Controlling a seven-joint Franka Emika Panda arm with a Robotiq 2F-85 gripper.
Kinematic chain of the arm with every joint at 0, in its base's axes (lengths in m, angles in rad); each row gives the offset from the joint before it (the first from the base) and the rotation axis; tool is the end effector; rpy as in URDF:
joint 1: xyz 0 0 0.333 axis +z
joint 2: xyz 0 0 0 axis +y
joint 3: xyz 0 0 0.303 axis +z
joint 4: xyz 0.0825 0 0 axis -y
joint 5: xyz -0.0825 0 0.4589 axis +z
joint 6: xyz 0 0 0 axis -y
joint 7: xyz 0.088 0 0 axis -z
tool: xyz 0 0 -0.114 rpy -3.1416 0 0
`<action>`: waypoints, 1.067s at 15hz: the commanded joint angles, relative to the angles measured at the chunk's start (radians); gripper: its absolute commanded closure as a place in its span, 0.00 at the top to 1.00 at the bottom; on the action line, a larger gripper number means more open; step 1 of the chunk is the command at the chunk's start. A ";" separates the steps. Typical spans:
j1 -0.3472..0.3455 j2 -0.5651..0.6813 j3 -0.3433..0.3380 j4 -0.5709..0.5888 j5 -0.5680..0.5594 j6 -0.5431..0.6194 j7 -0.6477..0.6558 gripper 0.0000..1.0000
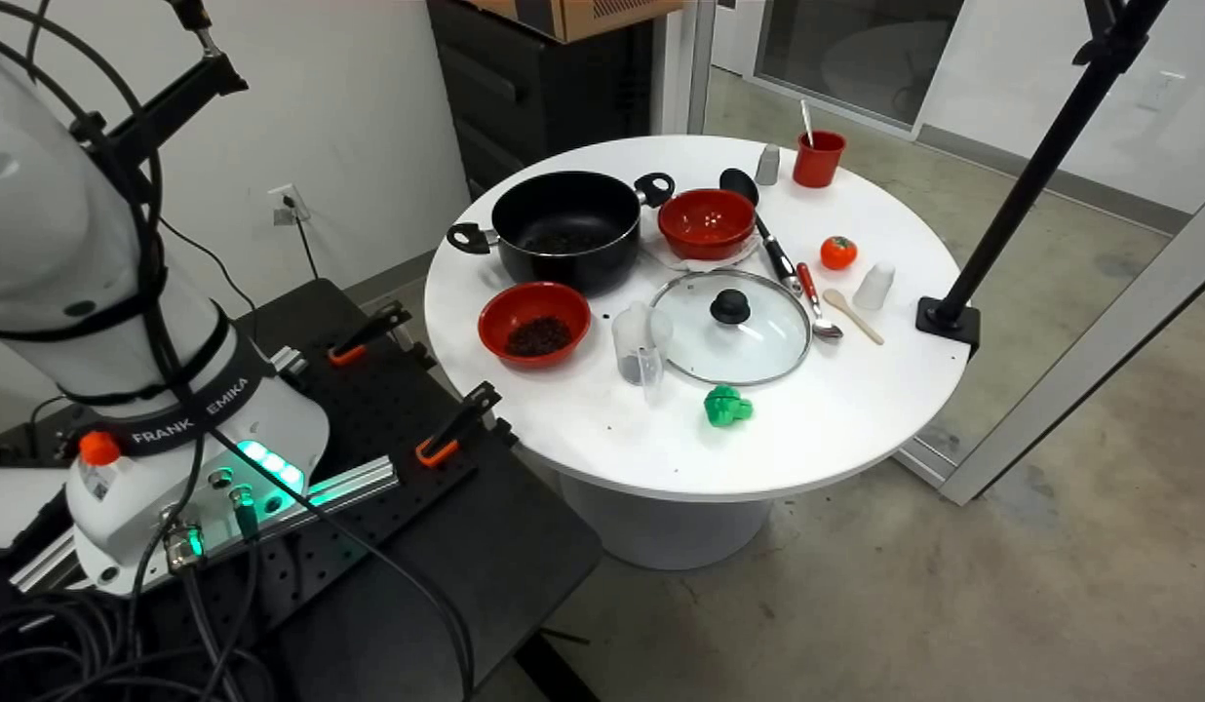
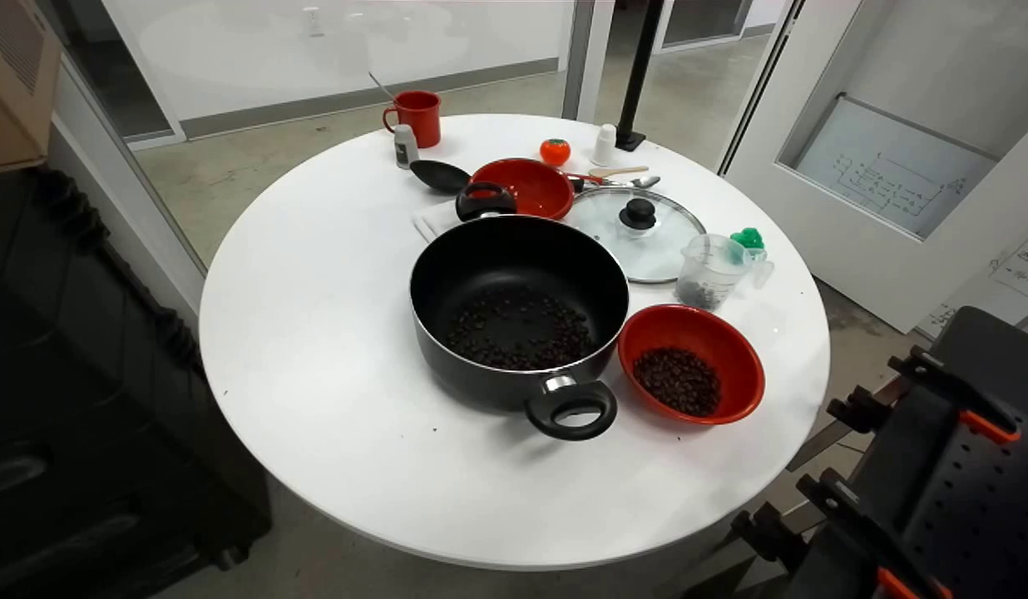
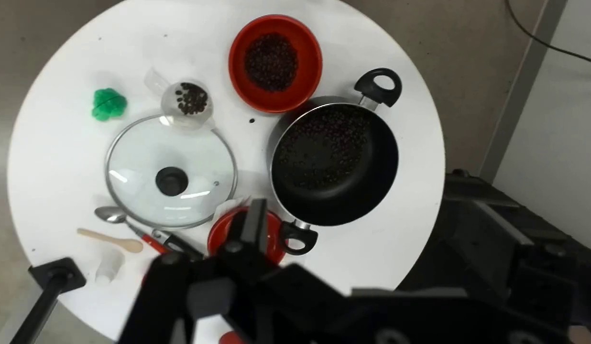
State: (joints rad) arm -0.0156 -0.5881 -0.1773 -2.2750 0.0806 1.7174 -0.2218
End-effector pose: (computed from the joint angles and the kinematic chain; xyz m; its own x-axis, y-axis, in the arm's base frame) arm 0.4507 -0.0873 0.5451 0.9974 0.0410 0.0599 0.0506 -0.9845 -0.1680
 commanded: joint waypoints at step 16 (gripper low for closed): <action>0.004 0.099 -0.048 -0.168 -0.252 0.293 -0.698 1.00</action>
State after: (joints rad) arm 0.0028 -0.4906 -0.2382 -2.4452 -0.1791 2.0124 -0.9163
